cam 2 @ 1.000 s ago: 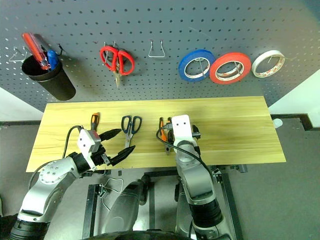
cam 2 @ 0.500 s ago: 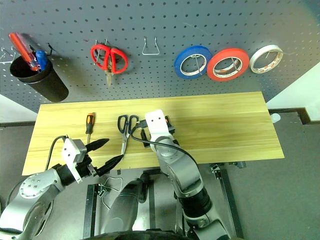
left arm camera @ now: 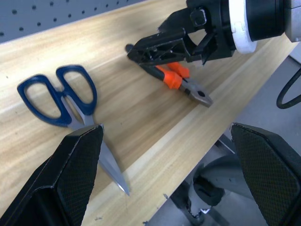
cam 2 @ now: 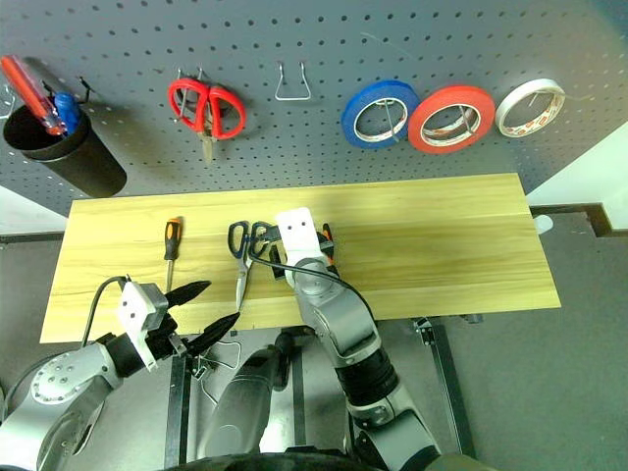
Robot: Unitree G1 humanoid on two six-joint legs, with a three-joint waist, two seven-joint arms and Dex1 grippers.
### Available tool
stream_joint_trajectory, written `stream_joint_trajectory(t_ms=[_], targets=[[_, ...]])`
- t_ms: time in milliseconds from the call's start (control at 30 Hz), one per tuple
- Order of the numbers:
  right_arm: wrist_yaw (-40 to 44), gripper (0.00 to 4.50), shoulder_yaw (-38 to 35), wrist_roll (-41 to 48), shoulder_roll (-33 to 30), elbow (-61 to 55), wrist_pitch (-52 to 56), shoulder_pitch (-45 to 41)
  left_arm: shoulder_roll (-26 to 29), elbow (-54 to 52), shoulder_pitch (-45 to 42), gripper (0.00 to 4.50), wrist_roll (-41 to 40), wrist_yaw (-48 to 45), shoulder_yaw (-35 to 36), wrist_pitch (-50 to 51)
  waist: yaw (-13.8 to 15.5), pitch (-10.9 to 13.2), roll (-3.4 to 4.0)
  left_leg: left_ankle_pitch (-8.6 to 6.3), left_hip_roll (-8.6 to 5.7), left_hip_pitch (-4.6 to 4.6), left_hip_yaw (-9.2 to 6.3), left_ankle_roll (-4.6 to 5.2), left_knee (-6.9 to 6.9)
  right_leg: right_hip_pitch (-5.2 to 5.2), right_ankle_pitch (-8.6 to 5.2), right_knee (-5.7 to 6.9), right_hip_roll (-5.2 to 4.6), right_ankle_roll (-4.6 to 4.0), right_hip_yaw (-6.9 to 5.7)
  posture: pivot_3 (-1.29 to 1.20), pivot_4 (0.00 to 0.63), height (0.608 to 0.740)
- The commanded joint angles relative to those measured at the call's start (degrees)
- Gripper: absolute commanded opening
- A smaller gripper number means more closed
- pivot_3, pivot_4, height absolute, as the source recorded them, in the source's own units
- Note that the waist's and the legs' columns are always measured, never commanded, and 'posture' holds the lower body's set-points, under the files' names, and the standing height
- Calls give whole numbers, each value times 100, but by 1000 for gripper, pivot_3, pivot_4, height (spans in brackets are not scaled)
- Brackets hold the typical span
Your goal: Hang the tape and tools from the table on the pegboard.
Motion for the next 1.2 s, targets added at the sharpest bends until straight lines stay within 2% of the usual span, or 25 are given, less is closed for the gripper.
stream_joint_trajectory(t_ms=[33, 467, 1200], targets=[[-66, 4477, 36, -16, 581, -67, -62, 164, -6, -221, 109, 4500, -63, 15, 91, -16, 3, 19, 3, 0, 0, 0, 0, 0, 0, -1, 0, 0, 0, 0, 0, 28, 468, 703], [-268, 4477, -210, -52, 623, 202, 325, 33, -11, -252, 148, 4500, -71, 4, 59, -17, 3, 76, -1, 0, 0, -4, 2, 0, -7, -8, -1, -1, 0, 0, 2, 27, 469, 703], [-136, 4477, -495, -51, 524, 462, 337, -258, 8, -373, 157, 4500, -82, 38, 84, 58, 3, 80, -1, 1, 0, -6, 7, -1, -49, -15, -2, -32, 1, 0, 4, 40, 474, 703]])
